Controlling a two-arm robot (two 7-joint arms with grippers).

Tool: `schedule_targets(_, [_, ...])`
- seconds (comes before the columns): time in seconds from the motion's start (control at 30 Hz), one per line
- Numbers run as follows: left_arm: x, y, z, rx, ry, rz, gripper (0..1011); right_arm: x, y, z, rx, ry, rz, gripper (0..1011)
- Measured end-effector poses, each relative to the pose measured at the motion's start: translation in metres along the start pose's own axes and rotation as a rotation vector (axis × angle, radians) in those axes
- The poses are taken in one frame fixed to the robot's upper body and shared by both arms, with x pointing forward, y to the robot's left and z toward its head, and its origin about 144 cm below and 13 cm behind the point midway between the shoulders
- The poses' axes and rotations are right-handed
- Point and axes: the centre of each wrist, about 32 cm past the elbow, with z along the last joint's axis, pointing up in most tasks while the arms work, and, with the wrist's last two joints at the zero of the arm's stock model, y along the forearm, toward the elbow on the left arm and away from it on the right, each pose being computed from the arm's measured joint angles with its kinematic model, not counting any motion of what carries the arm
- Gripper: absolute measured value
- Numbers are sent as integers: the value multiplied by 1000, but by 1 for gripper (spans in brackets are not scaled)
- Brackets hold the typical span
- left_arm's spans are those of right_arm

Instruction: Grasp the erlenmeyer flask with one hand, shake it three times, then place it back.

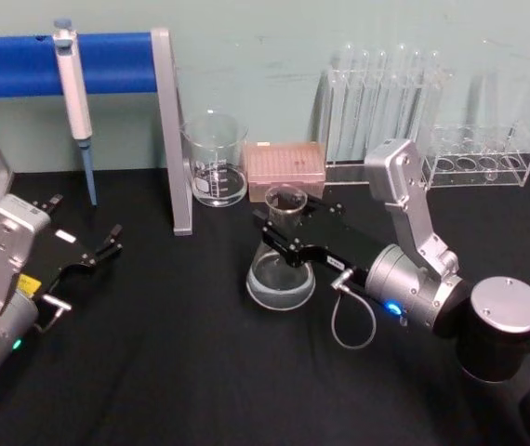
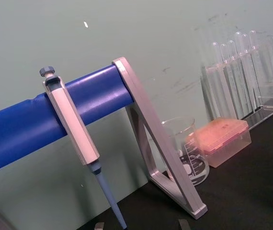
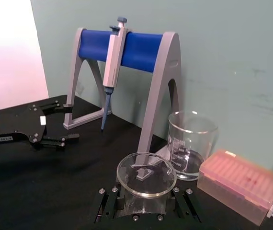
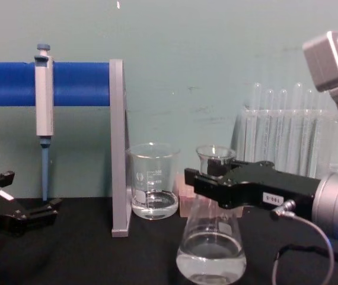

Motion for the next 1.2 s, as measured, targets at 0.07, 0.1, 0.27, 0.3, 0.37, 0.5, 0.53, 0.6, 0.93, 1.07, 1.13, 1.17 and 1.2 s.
schedule_targets(0.07, [0, 0, 0, 0, 0, 0, 1001, 0, 1, -3, -7, 3, -1, 449])
schedule_targets(0.1, [0, 0, 0, 0, 0, 0, 1001, 0, 1, -5, -10, 4, -2, 449])
schedule_targets(0.27, [0, 0, 0, 0, 0, 0, 1001, -1, 3, -11, -23, 8, -5, 449])
schedule_targets(0.3, [0, 0, 0, 0, 0, 0, 1001, -1, 3, -12, -25, 8, -5, 449])
schedule_targets(0.37, [0, 0, 0, 0, 0, 0, 1001, -1, 4, -14, -29, 10, -6, 449])
schedule_targets(0.5, [0, 0, 0, 0, 0, 0, 1001, -2, 4, -16, -35, 14, -7, 449])
schedule_targets(0.53, [0, 0, 0, 0, 0, 0, 1001, -2, 5, -17, -36, 15, -7, 449])
schedule_targets(0.6, [0, 0, 0, 0, 0, 0, 1001, -2, 5, -17, -38, 16, -7, 449])
schedule_targets(0.93, [0, 0, 0, 0, 0, 0, 1001, -2, 6, -19, -45, 21, -6, 449])
schedule_targets(1.07, [0, 0, 0, 0, 0, 0, 1001, -1, 7, -19, -50, 23, -9, 449])
schedule_targets(1.13, [0, 0, 0, 0, 0, 0, 1001, -1, 6, -19, -52, 23, -10, 449])
schedule_targets(1.17, [0, 0, 0, 0, 0, 0, 1001, -1, 6, -19, -53, 23, -10, 449])
schedule_targets(1.2, [0, 0, 0, 0, 0, 0, 1001, -1, 6, -20, -55, 24, -11, 449])
